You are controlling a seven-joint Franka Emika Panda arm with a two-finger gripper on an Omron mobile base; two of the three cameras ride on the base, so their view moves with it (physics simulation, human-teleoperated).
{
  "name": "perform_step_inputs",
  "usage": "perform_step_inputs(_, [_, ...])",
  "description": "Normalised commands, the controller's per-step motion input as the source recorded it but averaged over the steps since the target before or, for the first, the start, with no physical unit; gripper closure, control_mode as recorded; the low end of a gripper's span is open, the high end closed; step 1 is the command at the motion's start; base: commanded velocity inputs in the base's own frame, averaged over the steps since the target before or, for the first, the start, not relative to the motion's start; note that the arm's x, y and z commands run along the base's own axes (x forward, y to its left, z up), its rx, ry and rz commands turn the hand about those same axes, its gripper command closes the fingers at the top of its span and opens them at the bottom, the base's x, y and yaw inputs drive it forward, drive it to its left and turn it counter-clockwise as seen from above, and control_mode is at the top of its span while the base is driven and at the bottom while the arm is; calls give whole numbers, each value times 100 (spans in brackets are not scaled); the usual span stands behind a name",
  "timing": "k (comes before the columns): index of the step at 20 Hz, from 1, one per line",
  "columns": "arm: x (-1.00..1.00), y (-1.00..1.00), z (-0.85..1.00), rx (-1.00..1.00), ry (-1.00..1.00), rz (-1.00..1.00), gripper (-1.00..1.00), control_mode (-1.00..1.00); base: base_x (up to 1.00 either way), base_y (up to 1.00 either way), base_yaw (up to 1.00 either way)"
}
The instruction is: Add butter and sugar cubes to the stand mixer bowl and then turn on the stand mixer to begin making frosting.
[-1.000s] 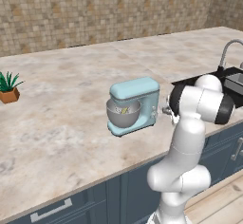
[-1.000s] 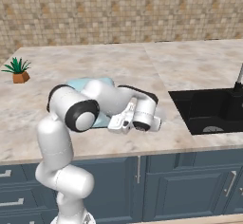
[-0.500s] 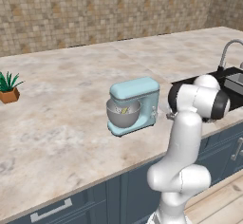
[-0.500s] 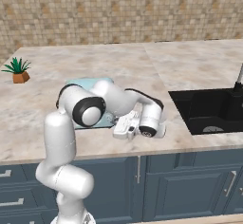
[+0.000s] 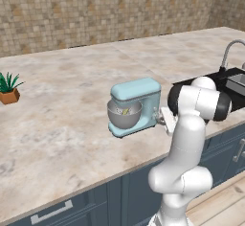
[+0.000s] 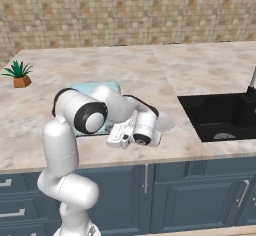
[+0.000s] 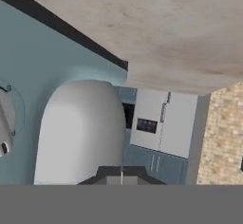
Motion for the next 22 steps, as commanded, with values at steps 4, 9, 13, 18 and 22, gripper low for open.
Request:
perform_step_inputs(4, [42, -4, 0, 0, 2, 0, 100, -100, 0, 0, 0])
perform_step_inputs(9, [39, -39, -2, 0, 4, -1, 100, -100, 0, 0, 0])
perform_step_inputs(13, [14, -14, -33, -2, 0, -16, 100, -100, 0, 0, 0])
perform_step_inputs(18, [-6, 0, -57, -13, -3, -24, 100, -100, 0, 0, 0])
perform_step_inputs(22, [-2, 22, -51, -17, -4, -22, 100, -100, 0, 0, 0])
